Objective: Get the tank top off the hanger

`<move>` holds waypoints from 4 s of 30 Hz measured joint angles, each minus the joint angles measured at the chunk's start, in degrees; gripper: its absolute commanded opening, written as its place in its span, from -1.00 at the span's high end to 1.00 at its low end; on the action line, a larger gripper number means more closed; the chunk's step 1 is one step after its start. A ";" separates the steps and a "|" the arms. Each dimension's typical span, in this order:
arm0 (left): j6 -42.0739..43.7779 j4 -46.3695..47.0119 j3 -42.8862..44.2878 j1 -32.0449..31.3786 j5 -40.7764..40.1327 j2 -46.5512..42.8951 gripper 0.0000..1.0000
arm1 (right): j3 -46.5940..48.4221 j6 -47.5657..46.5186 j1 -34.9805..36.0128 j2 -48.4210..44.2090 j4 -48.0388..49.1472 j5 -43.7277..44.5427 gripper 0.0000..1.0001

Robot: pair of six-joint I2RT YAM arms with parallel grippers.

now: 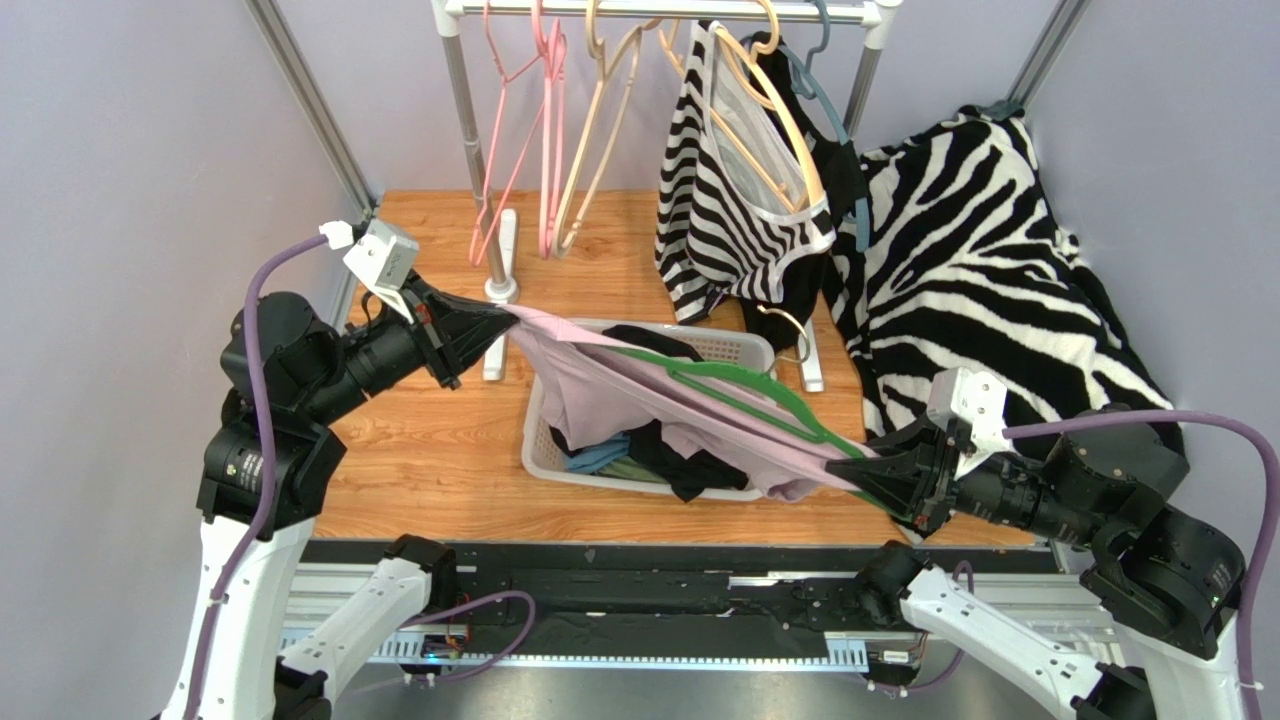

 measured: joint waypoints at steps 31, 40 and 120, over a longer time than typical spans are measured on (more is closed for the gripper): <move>1.38 -0.87 -6.56 0.94 2.19 0.44 0.72 | 4.87 -3.98 -0.11 -0.42 0.02 -7.19 1.00; 2.25 -0.92 -5.62 1.20 5.09 0.00 -0.65 | 2.99 -3.17 -0.09 0.92 8.52 -2.10 1.00; 46.42 -23.58 7.91 1.14 20.76 1.11 1.00 | 11.54 -15.80 -0.74 27.39 6.34 -12.39 1.00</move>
